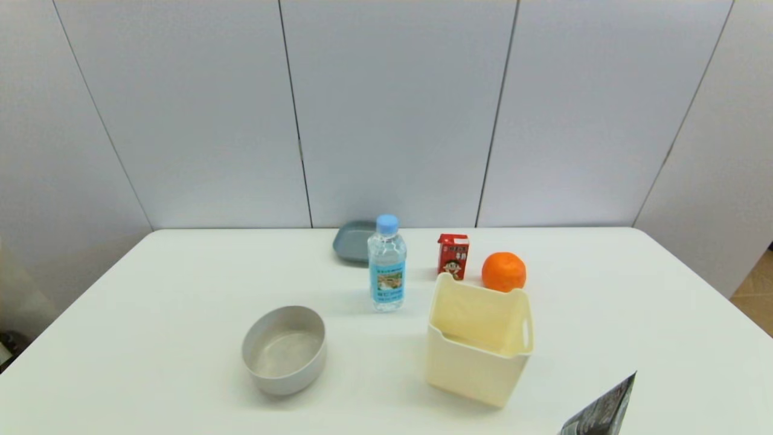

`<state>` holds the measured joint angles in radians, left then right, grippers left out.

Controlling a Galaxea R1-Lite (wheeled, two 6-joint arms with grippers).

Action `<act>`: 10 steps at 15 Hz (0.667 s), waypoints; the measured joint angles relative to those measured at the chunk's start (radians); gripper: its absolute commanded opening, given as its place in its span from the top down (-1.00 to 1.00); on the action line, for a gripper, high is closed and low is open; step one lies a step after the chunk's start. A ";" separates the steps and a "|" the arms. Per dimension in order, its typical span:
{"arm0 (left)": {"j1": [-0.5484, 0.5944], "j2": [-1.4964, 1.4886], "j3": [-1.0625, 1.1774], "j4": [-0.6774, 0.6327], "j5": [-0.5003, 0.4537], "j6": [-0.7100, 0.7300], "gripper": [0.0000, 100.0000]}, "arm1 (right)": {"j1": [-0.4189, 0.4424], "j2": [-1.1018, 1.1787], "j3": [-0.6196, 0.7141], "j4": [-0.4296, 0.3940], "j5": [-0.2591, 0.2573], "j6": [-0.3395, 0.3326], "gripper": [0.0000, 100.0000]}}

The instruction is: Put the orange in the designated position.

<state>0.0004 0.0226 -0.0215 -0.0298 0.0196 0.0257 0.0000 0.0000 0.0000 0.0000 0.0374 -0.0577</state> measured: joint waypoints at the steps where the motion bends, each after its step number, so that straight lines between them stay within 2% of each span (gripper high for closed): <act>1: 0.000 0.030 -0.014 -0.030 -0.003 0.008 -1.00 | 0.000 0.000 0.000 0.000 0.000 0.000 -1.00; 5: -0.002 0.281 -0.180 -0.203 -0.038 0.019 -1.00 | 0.000 0.000 0.000 0.000 0.000 0.000 -1.00; 10: -0.007 0.683 -0.631 -0.258 -0.165 0.029 -1.00 | 0.000 0.000 0.000 0.000 0.000 0.000 -1.00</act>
<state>-0.0066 0.7057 -0.6521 -0.2877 -0.1455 0.0547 0.0000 0.0000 0.0000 0.0000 0.0374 -0.0577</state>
